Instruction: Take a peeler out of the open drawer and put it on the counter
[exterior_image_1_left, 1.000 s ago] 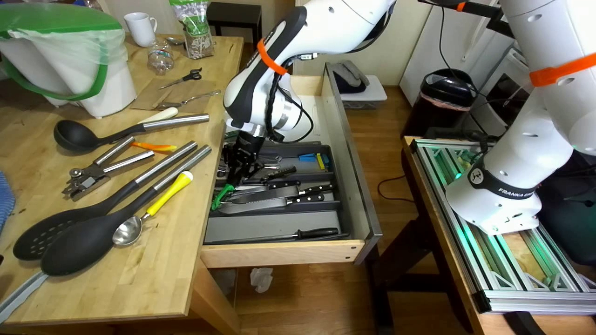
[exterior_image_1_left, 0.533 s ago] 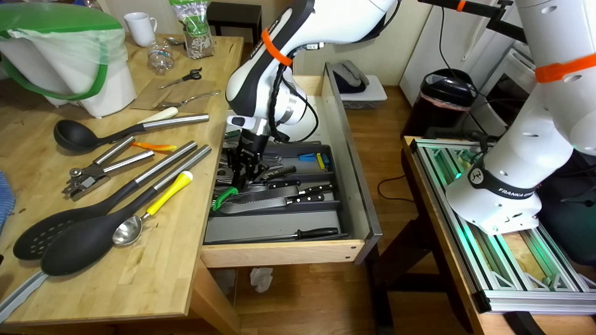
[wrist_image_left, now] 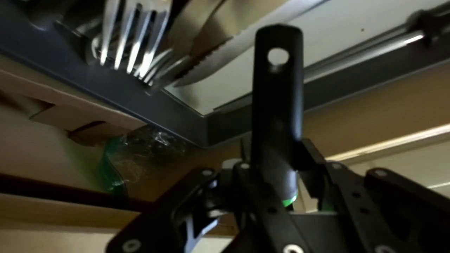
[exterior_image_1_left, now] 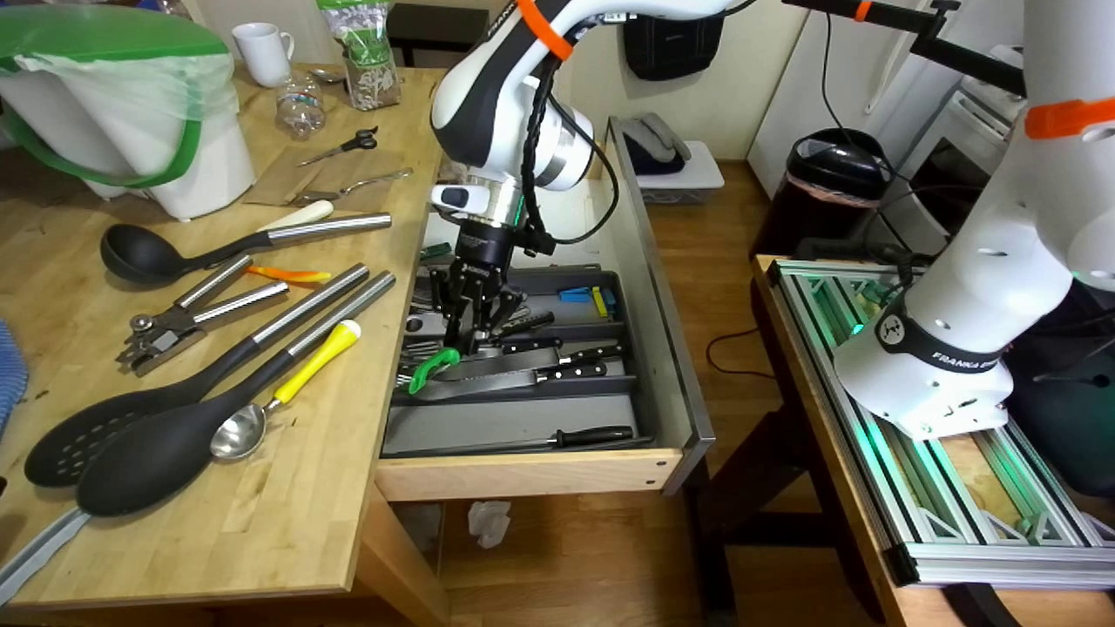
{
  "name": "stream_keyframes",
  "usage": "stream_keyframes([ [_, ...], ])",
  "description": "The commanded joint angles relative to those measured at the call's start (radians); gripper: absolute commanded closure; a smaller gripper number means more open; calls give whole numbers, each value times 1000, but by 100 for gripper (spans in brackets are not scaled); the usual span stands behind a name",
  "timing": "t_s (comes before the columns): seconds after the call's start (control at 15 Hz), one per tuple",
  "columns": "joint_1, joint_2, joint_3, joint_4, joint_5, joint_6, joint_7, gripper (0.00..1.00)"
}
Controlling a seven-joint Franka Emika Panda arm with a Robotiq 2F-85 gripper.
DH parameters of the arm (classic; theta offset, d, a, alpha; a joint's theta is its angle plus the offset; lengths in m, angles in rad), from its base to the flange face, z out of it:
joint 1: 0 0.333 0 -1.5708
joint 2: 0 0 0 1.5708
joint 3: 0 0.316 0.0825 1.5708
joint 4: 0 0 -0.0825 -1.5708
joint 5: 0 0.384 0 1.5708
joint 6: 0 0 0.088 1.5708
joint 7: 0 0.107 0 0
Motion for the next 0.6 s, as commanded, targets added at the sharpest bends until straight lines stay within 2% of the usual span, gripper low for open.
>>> stream_keyframes([
  [0.0,53,-116,-87,-82,-28,-192,42,90],
  [0.13,72,-191,-131,-123,-44,-270,40,90],
  [0.33,93,-301,-191,-158,-39,-327,26,90],
  [0.53,120,-373,-248,-125,-50,-304,54,90],
])
